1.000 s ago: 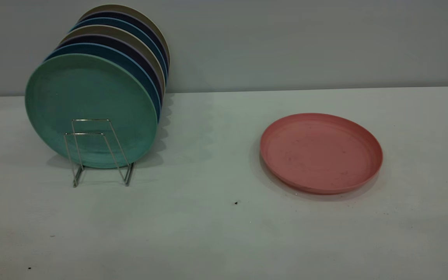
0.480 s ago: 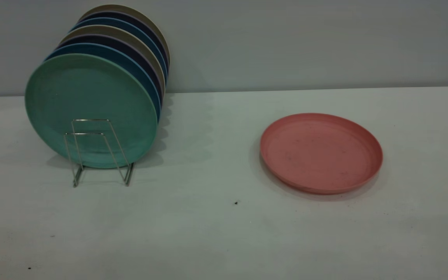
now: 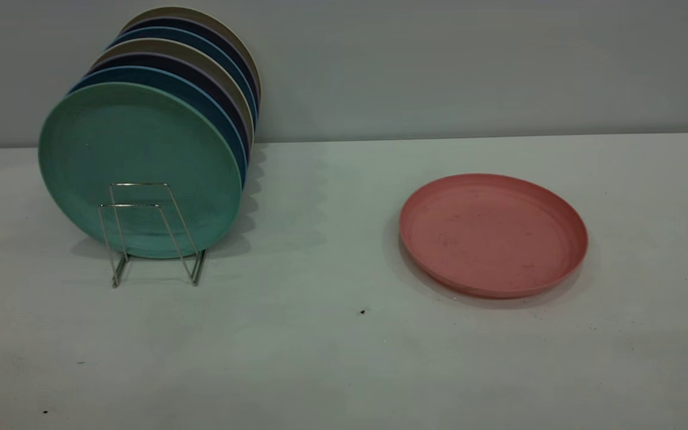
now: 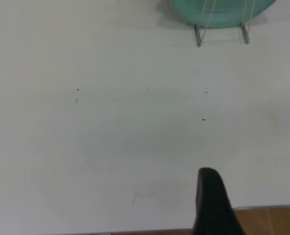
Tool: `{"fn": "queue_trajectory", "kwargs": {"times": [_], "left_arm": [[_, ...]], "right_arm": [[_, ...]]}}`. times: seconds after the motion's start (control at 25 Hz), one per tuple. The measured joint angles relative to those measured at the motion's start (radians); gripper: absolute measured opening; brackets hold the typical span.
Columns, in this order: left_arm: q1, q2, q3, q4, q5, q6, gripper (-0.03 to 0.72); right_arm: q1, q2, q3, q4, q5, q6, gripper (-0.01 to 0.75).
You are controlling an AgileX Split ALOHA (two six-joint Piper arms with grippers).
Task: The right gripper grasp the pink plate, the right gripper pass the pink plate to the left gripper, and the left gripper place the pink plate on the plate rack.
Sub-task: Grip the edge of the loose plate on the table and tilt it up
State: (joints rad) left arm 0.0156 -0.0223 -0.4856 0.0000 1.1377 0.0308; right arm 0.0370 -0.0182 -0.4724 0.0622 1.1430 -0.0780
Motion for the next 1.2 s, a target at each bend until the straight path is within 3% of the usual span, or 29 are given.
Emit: {"fn": "queue_trajectory", "kwargs": {"times": [0.64,0.96,1.2], "left_arm": [[0.000,0.045,-0.039,0.024,-0.023,0.000,0.475],[0.000,0.493,-0.199,0.030,-0.230,0.097,0.582],[0.000,0.839,-0.339,0.013,-0.326,0.131,0.591]], "right_arm": [[0.000,0.067,-0.009,0.096,-0.032,0.025,0.389],[0.000,0.484,-0.128,0.198,-0.247,-0.091,0.431],[0.000,0.790,-0.241,0.214,-0.297,-0.151,0.467]]}}
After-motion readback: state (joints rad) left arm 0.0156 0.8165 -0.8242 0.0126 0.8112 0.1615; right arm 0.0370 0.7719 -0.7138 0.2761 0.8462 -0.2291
